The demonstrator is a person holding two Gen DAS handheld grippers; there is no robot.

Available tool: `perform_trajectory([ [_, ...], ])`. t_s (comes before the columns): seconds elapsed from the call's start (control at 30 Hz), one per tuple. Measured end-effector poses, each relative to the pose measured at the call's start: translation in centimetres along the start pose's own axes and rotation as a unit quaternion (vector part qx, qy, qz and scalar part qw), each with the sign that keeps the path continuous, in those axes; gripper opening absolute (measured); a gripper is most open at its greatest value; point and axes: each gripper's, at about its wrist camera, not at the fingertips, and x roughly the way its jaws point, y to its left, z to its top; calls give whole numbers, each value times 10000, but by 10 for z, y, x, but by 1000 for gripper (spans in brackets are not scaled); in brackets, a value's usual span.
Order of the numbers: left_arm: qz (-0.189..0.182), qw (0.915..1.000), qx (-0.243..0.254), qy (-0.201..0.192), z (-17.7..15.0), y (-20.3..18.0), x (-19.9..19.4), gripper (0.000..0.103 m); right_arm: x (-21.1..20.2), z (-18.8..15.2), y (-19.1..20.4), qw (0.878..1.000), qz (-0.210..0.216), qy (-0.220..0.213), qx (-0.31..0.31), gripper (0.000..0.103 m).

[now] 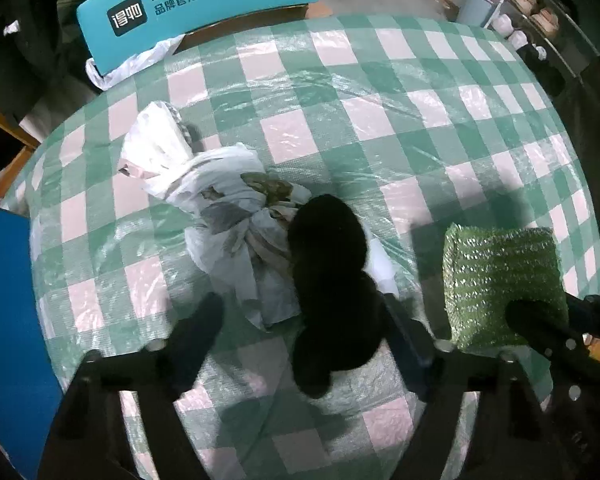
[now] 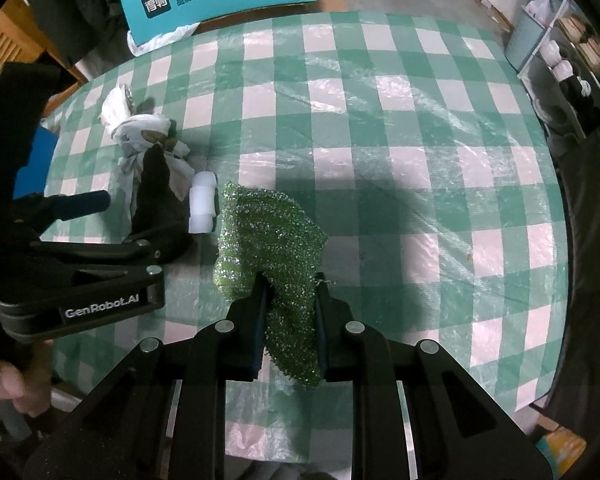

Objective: Organize soft objects
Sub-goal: 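Lift and carry the black sock and green scrubber pad toward the box with both tools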

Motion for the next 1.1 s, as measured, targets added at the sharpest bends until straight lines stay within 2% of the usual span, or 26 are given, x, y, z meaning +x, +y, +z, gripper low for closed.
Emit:
perform_trajectory([
  [0.03,-68,10000,18,20,0,0,1,63,-1,0,-2,10000,3,-5,19,18],
  [0.1,-108,9999,71,37,0,-2,1,42,0,1,-1,10000,4,-15,48,18],
  [0.13,-116,9999,98,33,-1,-3,1,37,-2,1,-3,10000,5,-23,61,18],
  [0.6,-269,9994,43,-213,-23,13,-34,37,-22,5,10,9997,61,-244,-48,18],
  [1.1,228,9967,147,-768,-44,33,-90,37,-56,8,41,9972,123,-626,-381,18],
])
